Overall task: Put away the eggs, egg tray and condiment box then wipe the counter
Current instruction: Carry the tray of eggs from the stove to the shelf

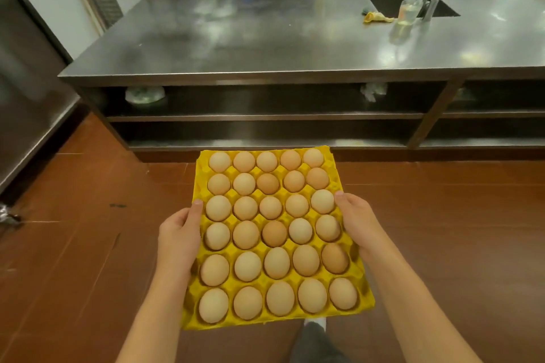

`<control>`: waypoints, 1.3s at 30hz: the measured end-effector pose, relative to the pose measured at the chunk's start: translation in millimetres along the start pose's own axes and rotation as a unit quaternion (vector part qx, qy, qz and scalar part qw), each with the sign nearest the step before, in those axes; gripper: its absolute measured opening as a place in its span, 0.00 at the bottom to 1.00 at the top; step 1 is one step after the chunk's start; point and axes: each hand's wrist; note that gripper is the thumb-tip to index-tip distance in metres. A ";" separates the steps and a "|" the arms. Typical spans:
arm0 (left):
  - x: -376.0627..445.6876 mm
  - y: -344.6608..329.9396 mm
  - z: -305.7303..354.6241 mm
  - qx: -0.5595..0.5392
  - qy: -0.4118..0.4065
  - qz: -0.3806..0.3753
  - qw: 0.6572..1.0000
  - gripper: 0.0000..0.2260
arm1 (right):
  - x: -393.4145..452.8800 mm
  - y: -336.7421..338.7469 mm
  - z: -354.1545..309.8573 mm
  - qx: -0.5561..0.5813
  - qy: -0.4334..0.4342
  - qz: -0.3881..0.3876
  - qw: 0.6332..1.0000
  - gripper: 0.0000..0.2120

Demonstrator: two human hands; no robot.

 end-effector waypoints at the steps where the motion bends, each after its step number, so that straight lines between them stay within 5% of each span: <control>1: 7.7 -7.4 5.3 -0.003 -0.001 0.008 1.000 0.19 | 13.1 2.5 -6.0 -0.002 0.001 -0.005 1.000 0.18; 15: 110.7 -13.9 40.3 -0.057 0.040 0.082 0.994 0.24 | 142.3 -59.9 -81.4 -0.021 0.013 -0.096 0.995 0.13; 20: 180.4 1.9 44.0 -0.041 0.040 0.084 0.995 0.20 | 181.9 -113.3 -102.4 -0.041 0.024 -0.087 0.995 0.13; 39: 459.8 96.3 73.2 -0.012 0.010 0.039 0.999 0.25 | 325.3 -336.9 -180.0 0.003 -0.016 -0.055 0.998 0.14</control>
Point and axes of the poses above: each hand's wrist, its own x-axis towards the middle knuckle, its own y-axis out of the back of the hand, z = x × y, and after that the axes turned 3 degrees about y, right-handed
